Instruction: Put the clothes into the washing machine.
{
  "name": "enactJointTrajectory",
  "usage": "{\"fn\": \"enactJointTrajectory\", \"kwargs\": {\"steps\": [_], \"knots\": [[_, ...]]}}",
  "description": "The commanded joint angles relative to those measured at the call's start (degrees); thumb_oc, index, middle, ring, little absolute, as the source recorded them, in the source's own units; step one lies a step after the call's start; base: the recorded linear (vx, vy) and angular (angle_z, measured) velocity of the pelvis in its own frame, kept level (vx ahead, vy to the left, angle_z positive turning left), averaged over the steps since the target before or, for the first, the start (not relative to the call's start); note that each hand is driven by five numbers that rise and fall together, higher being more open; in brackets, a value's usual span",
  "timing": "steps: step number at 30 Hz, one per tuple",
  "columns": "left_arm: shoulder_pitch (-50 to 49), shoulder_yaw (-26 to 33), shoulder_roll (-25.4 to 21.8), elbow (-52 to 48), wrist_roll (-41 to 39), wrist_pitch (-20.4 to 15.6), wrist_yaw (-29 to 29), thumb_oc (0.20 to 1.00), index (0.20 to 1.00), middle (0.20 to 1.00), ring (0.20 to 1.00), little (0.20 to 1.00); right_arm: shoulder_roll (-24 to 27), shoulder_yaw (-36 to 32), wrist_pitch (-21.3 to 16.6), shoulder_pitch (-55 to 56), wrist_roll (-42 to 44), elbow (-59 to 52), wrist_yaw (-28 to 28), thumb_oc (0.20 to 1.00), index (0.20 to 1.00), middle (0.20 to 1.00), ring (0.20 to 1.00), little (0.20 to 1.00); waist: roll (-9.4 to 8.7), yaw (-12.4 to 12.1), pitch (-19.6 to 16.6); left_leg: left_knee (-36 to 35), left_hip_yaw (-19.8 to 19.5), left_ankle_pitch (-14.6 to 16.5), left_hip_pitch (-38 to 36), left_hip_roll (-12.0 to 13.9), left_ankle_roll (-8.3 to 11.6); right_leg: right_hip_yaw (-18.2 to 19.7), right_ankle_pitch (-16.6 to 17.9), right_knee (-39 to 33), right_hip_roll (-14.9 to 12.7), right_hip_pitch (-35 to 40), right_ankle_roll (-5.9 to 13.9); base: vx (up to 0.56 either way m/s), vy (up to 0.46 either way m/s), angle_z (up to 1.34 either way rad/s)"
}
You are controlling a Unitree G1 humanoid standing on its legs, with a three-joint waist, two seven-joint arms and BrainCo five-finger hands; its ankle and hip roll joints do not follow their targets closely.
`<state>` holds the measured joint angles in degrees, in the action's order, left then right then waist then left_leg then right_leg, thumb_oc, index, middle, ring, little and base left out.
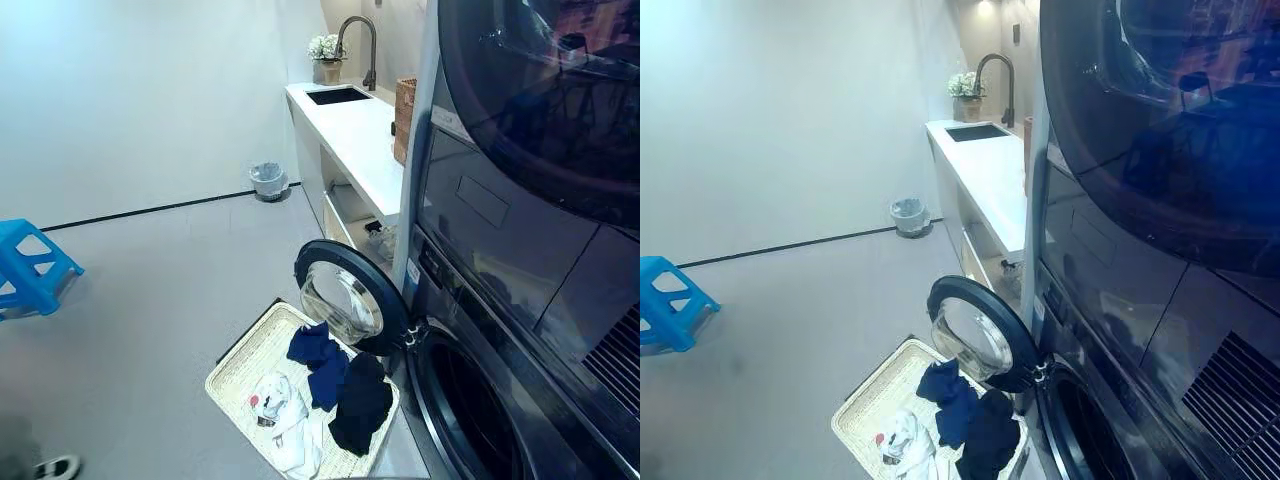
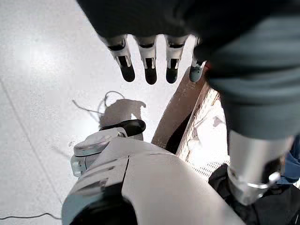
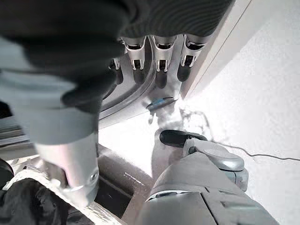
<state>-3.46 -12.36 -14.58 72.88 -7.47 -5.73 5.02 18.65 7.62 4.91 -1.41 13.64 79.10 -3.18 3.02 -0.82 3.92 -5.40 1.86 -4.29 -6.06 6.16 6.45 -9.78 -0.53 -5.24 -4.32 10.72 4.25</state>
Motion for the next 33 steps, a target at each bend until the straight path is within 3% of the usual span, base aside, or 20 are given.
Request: {"fn": "enactJointTrajectory", "kwargs": {"steps": [1, 23, 33], "knots": [[5.87, -1.26, -1.01, 2.92, 0.56, -1.28, 0.90, 1.000, 1.000, 1.000, 1.000, 1.000, -1.08, 1.40, -0.27, -4.81, 0.39, 2.30, 0.44, 1.000, 1.000, 1.000, 1.000, 1.000, -2.49, -1.22, 2.42, 0.40, 2.43, 5.81, -2.60, -1.56, -0.81, 0.87, 0.83, 1.10, -4.09, -2.62, 4.43, -0.01, -0.049, -0.04], [5.83, -1.24, -0.87, 2.57, 0.48, -1.03, 1.08, 1.000, 1.000, 1.000, 1.000, 1.000, -0.93, 1.23, -0.27, -4.82, 0.29, 2.06, 0.20, 1.000, 1.000, 1.000, 1.000, 1.000, -2.46, -1.36, 2.78, 0.40, 2.30, 5.87, -2.62, -1.66, -0.93, 0.79, 0.66, 1.31, -4.14, -2.66, 4.38, 0.00, 0.000, 0.00], [5.83, -0.32, -1.07, 1.05, -2.95, -4.06, -0.59, 1.000, 1.000, 1.000, 1.000, 1.000, -0.15, 0.94, -1.06, -4.91, 0.82, 0.31, -0.71, 1.000, 1.000, 1.000, 1.000, 1.000, -2.19, -1.55, 3.73, 0.40, 1.87, 5.70, -2.64, -1.54, -0.66, 0.56, 0.67, 1.48, -4.28, -2.55, 4.48, 0.03, 0.001, 0.00]]}}
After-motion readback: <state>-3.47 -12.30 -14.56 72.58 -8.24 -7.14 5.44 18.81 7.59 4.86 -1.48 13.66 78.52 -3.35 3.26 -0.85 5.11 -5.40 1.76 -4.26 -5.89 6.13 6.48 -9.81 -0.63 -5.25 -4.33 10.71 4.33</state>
